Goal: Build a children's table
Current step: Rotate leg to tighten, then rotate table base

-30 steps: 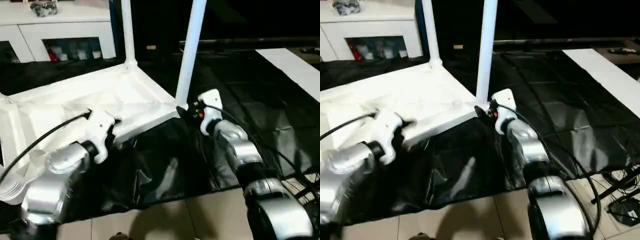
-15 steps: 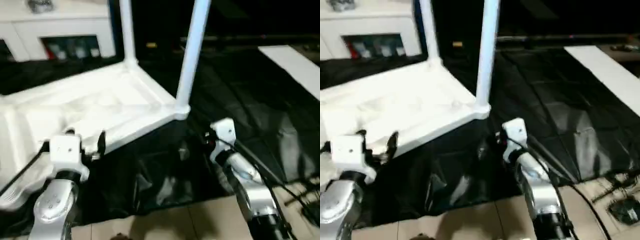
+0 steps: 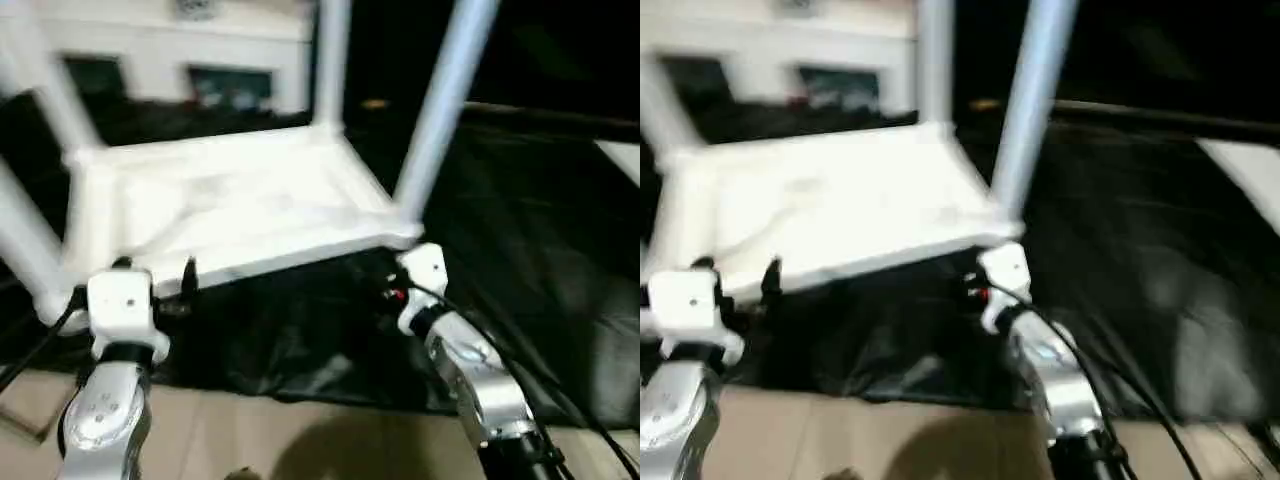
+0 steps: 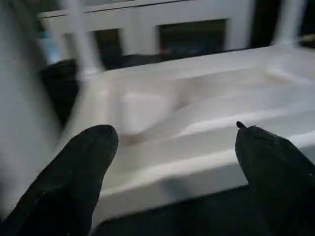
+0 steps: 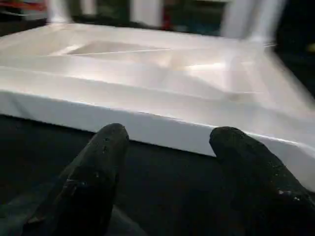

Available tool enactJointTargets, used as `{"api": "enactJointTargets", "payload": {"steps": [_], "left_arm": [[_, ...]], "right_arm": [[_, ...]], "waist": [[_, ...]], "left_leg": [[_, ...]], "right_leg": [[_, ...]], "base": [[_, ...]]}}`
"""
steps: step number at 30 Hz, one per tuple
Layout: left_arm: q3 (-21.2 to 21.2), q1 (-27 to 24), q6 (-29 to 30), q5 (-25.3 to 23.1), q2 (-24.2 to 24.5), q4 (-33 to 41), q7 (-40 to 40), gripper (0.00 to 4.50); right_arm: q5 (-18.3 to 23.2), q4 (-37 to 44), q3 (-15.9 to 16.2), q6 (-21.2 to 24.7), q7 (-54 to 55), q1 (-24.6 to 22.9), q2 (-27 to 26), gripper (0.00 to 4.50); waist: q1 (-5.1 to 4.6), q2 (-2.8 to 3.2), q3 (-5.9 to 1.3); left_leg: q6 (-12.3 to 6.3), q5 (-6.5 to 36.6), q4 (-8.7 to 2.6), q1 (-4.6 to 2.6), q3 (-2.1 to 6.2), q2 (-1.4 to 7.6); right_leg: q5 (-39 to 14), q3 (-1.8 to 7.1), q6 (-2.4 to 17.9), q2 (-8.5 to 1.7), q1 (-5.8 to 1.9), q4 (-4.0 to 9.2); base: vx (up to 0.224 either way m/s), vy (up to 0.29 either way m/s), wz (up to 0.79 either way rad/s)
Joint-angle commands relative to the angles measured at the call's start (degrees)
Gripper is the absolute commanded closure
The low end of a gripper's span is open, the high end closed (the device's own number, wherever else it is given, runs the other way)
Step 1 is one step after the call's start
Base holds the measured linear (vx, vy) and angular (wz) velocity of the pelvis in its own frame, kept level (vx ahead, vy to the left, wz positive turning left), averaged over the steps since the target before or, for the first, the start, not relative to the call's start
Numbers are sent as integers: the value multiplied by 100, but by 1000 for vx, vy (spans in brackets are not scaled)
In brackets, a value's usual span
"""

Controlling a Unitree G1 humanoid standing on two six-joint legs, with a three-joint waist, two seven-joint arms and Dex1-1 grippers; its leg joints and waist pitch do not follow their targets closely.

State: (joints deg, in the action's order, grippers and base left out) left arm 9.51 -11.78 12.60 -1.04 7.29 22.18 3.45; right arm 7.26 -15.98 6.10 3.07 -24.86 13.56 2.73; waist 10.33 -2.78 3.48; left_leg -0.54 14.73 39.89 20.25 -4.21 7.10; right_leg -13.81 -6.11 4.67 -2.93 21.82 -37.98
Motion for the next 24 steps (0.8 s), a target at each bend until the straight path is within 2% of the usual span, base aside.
{"api": "enactJointTargets", "payload": {"steps": [1, 2, 3, 4, 5, 6, 7, 8, 9, 10, 11, 12, 13, 14, 15, 16, 17, 18, 19, 20, 21, 22, 23, 24], "left_arm": [[121, 11, -27, 9, -3, 112, 23, 4], [112, 0, -53, 19, -3, 119, 48, 4], [82, -46, -179, 81, 1, 127, 153, 4], [98, -59, -407, 208, 0, 59, 220, 4], [122, -29, -561, 262, 23, -50, 249, 4], [144, 35, -707, 309, 50, -177, 261, 4], [152, 78, -793, 323, 66, -318, 263, 4], [170, 86, -862, 323, 57, -413, 238, 0], [240, 108, -891, 355, 46, -480, 203, 0], [338, 147, -924, 400, 29, -567, 143, 0], [446, 182, -947, 380, 28, -672, 48, 0], [465, 188, -950, 374, 27, -690, 35, 0], [629, 274, -956, 468, 39, -792, 15, 0], [748, 370, -980, 551, 79, -887, 26, 0], [829, 441, -999, 617, 110, -953, 41, 0], [931, 585, -1043, 708, 194, -1153, 35, 0], [954, 631, -1060, 730, 224, -1226, 30, 0], [954, 631, -1060, 730, 224, -1226, 30, 0], [980, 688, -1101, 723, 271, -1338, 2, 0], [1055, 838, -1065, 787, 312, -1476, -42, 0], [1183, 1160, -1015, 944, 408, -1764, -35, 0], [1209, 1238, -1009, 980, 430, -1835, -19, 0], [1233, 1362, -1013, 1038, 470, -1959, 60, 0], [1234, 1401, -1017, 1059, 486, -2003, 102, 0]], "right_arm": [[164, 53, 0, 96, -126, 75, -23, 132], [144, 42, 12, 84, -142, 91, 1, 132], [101, -2, 37, 14, -217, 142, 72, 132], [54, -53, 25, -44, -239, 206, 123, 132], [43, -96, -6, -85, -244, 274, 150, 132], [42, -150, -56, -116, -248, 370, 182, 132], [36, -210, -101, -148, -247, 428, 207, 132], [51, -230, -151, -161, -253, 445, 240, 106], [98, -225, -203, -161, -265, 464, 251, 106], [185, -221, -285, -150, -290, 505, 275, 99], [375, -206, -402, -108, -382, 507, 287, 94], [411, -204, -421, -99, -400, 507, 289, 94], [430, -253, -419, -124, -461, 504, 323, 68], [423, -309, -400, -133, -475, 523, 342, 68], [406, -353, -378, -141, -476, 542, 357, 58], [402, -446, -339, -165, -521, 589, 371, 39], [406, -476, -327, -171, -539, 606, 373, 39], [406, -476, -327, -171, -539, 606, 373, 30], [358, -521, -311, -201, -534, 623, 379, 22], [305, -553, -281, -183, -545, 661, 397, 15], [271, -560, -248, -158, -609, 705, 401, 15], [277, -570, -245, -152, -637, 716, 398, 15], [306, -612, -243, -150, -699, 736, 385, 15], [314, -636, -241, -150, -720, 744, 379, 15]], "waist": [[21, 127, -252], [19, 229, -281], [-92, 449, -283], [-130, 505, -280], [-163, 456, -248], [-226, 422, -187], [-258, 405, -165], [-296, 325, -181], [-311, 304, -188], [-346, 277, -210], [-354, 196, -243], [-415, 210, -275], [-456, 118, -271], [-468, 102, -266], [-481, 161, -267], [-532, 115, -278], [-532, 115, -278], [-545, 100, -311], [-557, 134, -332], [-567, 62, -346], [-546, 37, -383], [-510, 48, -417], [-522, 13, -410], [-524, 30, -407]], "left_leg": [[78, -346, -616, -9, -46, 372], [-7, -301, -792, -168, -104, 490], [-42, 904, -1032, -321, -8, 982], [213, 1950, -1158, -257, -17, 1116], [406, 2405, -1197, -255, -85, 1104], [701, 3090, -1179, -323, -225, 903], [793, 3229, -1105, -362, -315, 710], [776, 2979, -1081, -328, -339, 646], [739, 2798, -1094, -280, -331, 634], [681, 2441, -1132, -196, -308, 641], [639, 2179, -1135, -150, -319, 638], [575, 1785, -1147, -79, -306, 648], [532, 1757, -1140, -69, -323, 647], [505, 1766, -1130, -80, -332, 639], [501, 1798, -1091, -116, -360, 612], [483, 1659, -1107, -47, -339, 609], [483, 1659, -1107, -47, -339, 609], [455, 1533, -1089, -54, -344, 620], [435, 1288, -1078, -33, -350, 630], [399, 1124, -1071, -5, -357, 635], [317, 803, -1033, -2, -381, 628], [214, 343, -981, -7, -405, 590], [106, 134, -978, 11, -411, 603], [87, 139, -985, 20, -406, 607]], "right_leg": [[-885, 496, 1287, -673, -348, 871], [-992, 363, 1068, -498, -256, 864], [-953, 298, 632, -233, -26, 561], [-651, 303, 518, -297, -75, 467], [-614, 318, 473, -299, -74, 512], [-1004, 376, 431, -348, -13, 684], [-1821, 456, 324, -433, 13, 840], [-2359, 508, 164, -500, -21, 904], [-2473, 523, 86, -527, -60, 922], [-2488, 532, -14, -552, -131, 917], [-2349, 541, -47, -553, -170, 907], [-1842, 561, 12, -533, -179, 834], [-1826, 559, 31, -521, -173, 840], [-1907, 564, 68, -528, -151, 835], [-2065, 583, 131, -549, -99, 871], [-2023, 561, 133, -544, -148, 847], [-2023, 561, 133, -544, -148, 847], [-1870, 562, 135, -547, -144, 837], [-1426, 572, 237, -539, -159, 801], [-1181, 568, 288, -531, -184, 761], [-803, 563, 383, -524, -191, 712], [-266, 566, 495, -521, -194, 631], [141, 556, 624, -514, -192, 586], [209, 547, 667, -514, -202, 573]], "base": [[0, 0, 0], [-48, 106, 24], [-65, 118, 25], [-65, 118, 25], [-53, 97, 24], [-40, 86, 21], [-40, 86, 21], [-48, 69, 10], [-39, 53, 0], [-39, 53, 0], [0, 0, 0], [0, 0, 0], [0, 0, 0], [0, 0, 0], [0, 0, 0], [0, 0, 0], [0, 0, 0], [0, 0, 0], [0, 0, 0], [0, 0, 0], [0, 0, 0], [0, 0, 0], [0, 0, 0], [0, 0, 0]]}}
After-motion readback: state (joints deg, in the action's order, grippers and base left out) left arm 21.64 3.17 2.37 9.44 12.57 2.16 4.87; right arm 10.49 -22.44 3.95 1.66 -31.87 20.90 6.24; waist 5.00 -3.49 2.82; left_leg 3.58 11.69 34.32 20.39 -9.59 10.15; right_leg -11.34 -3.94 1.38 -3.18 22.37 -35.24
